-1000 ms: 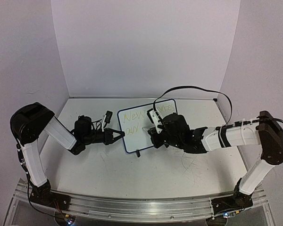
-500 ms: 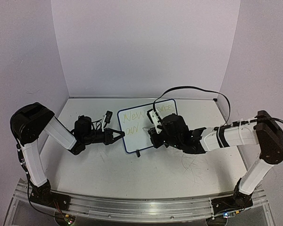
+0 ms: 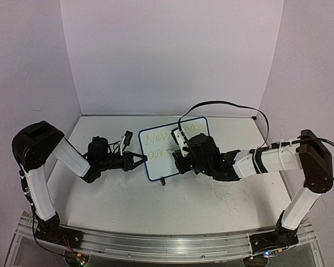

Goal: Write a sentence on the whiteboard

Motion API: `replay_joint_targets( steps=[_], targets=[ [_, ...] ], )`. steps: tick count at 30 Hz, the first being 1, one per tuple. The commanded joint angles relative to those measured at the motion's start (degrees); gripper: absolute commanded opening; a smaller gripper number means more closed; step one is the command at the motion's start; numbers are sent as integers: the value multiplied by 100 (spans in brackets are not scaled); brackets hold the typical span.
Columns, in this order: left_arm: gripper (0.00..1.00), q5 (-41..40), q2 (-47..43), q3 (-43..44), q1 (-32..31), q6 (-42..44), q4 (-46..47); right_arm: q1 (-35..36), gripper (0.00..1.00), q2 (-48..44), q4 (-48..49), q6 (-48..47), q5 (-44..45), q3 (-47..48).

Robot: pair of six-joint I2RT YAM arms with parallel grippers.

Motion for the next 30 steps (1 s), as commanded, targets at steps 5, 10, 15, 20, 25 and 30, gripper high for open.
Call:
replay_joint_targets(
  steps=[5, 10, 15, 20, 25, 30],
  targets=[
    [0, -71, -78, 135, -58, 123, -382, -16, 0, 156, 202, 46, -14, 317],
    [0, -73, -75, 143, -58, 123, -383, -13, 0, 214, 153, 68, -194, 309],
    [0, -67, -74, 132, -58, 134, -382, 2, 0, 216, 66, 115, -267, 242],
    [0, -70, -83, 132, -58, 136, -392, 25, 0, 163, -78, 155, -377, 162],
    [0, -82, -81, 126, -58, 132, -388, 46, 0, 62, -179, 193, -324, 46],
    [0, -74, -66, 142, -54, 132, -389, 37, 0, -12, -239, 194, -213, -16]
  ],
)
